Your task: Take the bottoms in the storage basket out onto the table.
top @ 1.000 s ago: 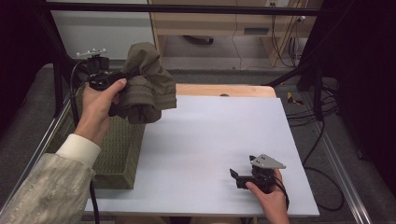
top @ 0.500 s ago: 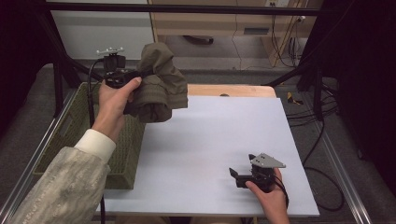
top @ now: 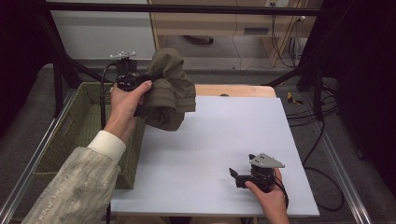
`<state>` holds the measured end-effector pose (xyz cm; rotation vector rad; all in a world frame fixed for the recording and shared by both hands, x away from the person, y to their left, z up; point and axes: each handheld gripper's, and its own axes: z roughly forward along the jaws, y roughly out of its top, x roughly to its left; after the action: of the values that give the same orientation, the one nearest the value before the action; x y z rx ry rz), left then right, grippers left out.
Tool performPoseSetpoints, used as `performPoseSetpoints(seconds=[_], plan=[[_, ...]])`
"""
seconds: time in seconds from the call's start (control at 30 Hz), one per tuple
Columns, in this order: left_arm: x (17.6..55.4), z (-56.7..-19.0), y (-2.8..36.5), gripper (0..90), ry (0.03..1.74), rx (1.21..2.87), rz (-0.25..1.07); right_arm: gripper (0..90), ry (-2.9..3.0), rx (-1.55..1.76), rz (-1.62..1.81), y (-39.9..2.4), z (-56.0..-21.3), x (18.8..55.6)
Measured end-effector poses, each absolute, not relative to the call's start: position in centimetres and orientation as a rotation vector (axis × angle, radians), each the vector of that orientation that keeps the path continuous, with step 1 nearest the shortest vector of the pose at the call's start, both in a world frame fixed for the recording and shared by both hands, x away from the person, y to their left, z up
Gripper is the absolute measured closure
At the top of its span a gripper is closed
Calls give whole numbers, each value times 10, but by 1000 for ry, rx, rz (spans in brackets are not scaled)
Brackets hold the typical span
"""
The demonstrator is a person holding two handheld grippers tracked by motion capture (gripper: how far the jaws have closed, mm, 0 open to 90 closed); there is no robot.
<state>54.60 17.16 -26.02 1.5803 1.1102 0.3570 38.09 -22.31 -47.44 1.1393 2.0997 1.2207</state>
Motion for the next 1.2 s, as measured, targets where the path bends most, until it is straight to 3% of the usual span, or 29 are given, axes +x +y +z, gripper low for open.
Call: performPoseSetpoints(seconds=[1.2], plan=[[527,-268,129,821,1022,1657,292,71,2092,1146,1214,-224,-475,380]])
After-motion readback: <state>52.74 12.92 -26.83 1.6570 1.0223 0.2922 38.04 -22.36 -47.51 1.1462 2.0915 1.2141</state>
